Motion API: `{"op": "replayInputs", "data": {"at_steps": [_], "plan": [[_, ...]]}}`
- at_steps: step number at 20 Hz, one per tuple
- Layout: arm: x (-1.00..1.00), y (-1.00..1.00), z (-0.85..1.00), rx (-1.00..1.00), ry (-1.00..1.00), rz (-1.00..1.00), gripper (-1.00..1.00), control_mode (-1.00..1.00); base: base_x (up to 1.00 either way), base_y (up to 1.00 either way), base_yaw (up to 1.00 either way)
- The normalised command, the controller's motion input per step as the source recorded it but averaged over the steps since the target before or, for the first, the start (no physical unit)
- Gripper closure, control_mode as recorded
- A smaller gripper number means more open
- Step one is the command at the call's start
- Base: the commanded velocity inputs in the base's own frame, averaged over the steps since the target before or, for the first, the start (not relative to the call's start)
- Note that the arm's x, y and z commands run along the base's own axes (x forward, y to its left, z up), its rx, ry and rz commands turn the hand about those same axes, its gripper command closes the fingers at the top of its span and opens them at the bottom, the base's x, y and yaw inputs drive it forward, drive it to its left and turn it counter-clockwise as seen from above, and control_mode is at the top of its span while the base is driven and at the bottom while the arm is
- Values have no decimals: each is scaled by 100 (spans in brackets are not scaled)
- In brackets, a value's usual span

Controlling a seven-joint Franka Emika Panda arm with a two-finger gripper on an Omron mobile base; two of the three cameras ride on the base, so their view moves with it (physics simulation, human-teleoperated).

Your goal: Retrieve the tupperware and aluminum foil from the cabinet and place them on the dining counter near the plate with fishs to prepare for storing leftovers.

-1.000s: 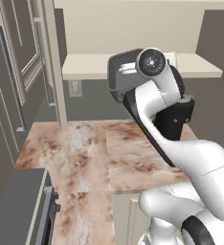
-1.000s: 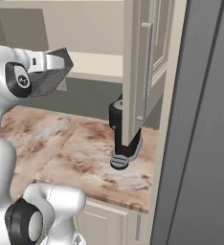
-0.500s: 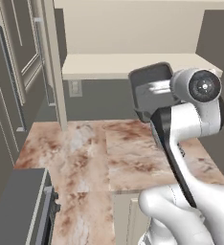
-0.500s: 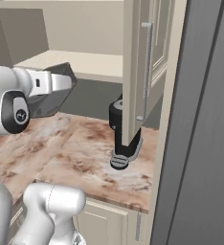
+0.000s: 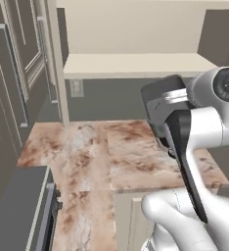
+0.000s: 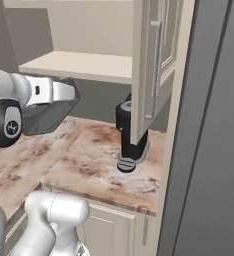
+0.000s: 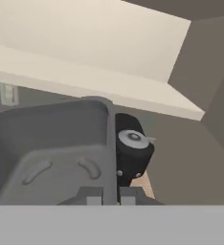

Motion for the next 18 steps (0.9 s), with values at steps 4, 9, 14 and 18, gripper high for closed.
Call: {"op": "replayInputs", "data": {"at_steps": [4,9,14,18], "plan": [[0,0,0,0,0,0,100,100,-99,0,0],[0,0,0,0,0,0,100,100,-100,-31,-12],[0,0,0,0,0,0,100,100,-69,-47,-55],[0,0,0,0,0,0,100,100,-2,-32,-76]]}}
